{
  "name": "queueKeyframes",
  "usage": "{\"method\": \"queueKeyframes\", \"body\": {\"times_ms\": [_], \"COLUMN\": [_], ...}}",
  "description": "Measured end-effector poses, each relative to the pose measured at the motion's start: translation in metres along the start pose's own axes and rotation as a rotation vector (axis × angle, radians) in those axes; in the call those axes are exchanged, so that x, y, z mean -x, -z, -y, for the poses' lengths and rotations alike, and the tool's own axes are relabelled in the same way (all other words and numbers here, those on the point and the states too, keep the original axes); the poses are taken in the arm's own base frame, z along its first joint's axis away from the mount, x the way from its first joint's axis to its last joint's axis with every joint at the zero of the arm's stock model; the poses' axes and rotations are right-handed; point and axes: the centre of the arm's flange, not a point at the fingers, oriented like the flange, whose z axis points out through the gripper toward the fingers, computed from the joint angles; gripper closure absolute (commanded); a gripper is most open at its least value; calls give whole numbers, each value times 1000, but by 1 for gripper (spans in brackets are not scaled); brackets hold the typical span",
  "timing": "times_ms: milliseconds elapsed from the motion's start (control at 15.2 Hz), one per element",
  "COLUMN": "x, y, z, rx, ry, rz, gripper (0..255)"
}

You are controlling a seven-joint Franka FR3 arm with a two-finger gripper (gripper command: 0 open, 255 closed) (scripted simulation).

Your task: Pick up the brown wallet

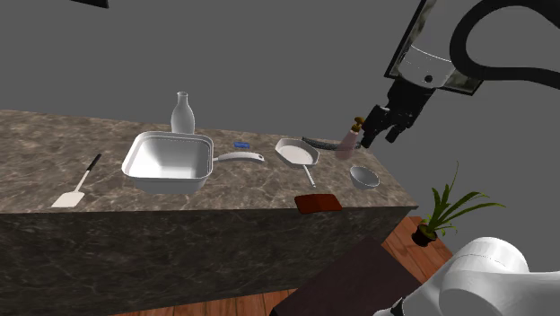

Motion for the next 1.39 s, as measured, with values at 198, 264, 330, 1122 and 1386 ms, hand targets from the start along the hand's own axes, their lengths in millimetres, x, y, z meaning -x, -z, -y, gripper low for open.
{"method": "queueKeyframes", "body": {"times_ms": [198,264,330,1122,1386], "x": [-4,-8,-11,-37,-43], "y": [-9,-16,-23,-140,-190], "z": [-20,-33,-48,-213,-257], "rx": [-37,-64,-92,-459,-582], "ry": [-12,-21,-30,-146,-184], "rz": [-1,-1,-3,-18,-23], "gripper": [0,0,0,0,0]}}
